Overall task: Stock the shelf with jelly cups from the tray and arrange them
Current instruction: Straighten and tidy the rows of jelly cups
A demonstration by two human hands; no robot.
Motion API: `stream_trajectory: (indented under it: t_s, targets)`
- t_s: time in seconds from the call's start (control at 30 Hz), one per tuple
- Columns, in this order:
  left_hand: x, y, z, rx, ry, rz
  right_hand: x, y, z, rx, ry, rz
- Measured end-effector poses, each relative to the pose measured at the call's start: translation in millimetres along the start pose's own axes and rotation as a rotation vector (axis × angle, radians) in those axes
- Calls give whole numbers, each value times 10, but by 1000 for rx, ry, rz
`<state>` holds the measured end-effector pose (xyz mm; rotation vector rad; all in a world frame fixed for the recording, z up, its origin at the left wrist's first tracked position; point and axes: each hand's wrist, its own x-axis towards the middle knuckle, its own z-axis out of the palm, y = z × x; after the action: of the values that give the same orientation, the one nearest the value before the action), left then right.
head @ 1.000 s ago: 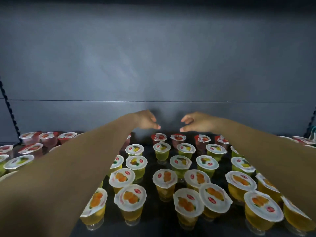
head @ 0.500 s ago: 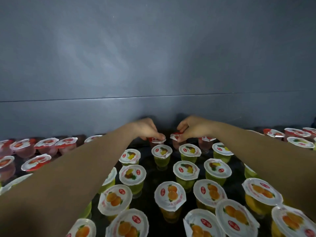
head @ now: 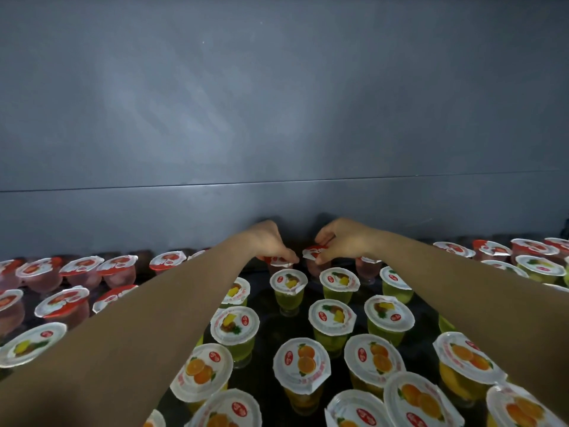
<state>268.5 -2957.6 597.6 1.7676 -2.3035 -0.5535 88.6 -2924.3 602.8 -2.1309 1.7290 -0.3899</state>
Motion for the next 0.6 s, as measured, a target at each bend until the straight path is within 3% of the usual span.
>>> stream_trajectory:
  t_s: [0.33, 0.6]
  targets:
    - [-2, -117, -52, 37, -9, 6, 51, 3, 33, 62, 2, -11]
    - [-85, -327, -199, 83, -55, 19, 59, -7, -71, -119, -78, -38]
